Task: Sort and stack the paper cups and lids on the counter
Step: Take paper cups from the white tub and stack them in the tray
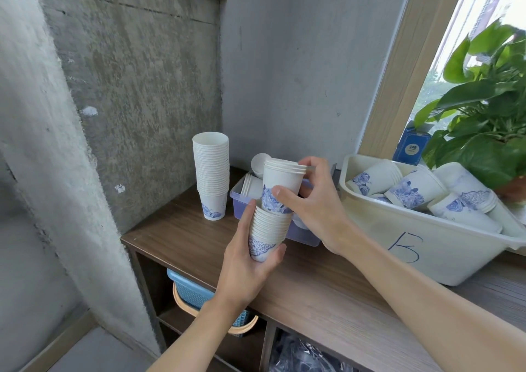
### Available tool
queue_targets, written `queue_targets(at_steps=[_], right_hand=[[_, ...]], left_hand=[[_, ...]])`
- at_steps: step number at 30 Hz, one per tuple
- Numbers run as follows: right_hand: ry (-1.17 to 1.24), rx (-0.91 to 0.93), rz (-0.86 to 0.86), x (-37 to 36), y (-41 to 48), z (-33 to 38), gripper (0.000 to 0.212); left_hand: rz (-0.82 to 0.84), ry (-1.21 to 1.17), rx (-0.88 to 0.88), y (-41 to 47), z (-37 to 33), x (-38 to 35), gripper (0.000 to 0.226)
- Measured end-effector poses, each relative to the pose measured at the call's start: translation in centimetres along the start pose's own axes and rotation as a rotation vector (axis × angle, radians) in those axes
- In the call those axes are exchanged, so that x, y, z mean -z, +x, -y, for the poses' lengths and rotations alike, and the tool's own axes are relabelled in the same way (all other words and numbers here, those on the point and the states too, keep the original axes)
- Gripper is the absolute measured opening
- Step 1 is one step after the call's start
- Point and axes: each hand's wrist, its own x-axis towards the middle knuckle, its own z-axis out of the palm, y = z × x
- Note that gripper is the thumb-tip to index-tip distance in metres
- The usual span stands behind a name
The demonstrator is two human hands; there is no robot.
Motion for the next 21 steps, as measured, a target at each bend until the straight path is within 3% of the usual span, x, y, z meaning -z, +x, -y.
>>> queue_targets(at_steps=[5, 10, 15, 21], right_hand=[[-0.004, -0.031, 0.095, -0.4, -0.3, -0.8, 0.048], [-0.014, -0.095, 0.110, -0.3, -0.1, -1.4, 0.033], [-0.060, -0.116, 0.146, -0.2, 0.0, -1.9, 0.049], [-0.116, -0.117, 0.184, -0.6, -0.3, -1.9, 0.047]], left_hand=[[-0.011, -0.006, 0.000, 0.0, 0.0, 0.0, 0.091], [-0.018, 0.008, -0.017, 0.0, -0.3, 0.1, 0.092], [-0.018, 0.017, -0.020, 0.0, -0.2, 0.0, 0.092], [-0.016, 0.028, -0.012, 0.0, 0.0, 0.1, 0.095]])
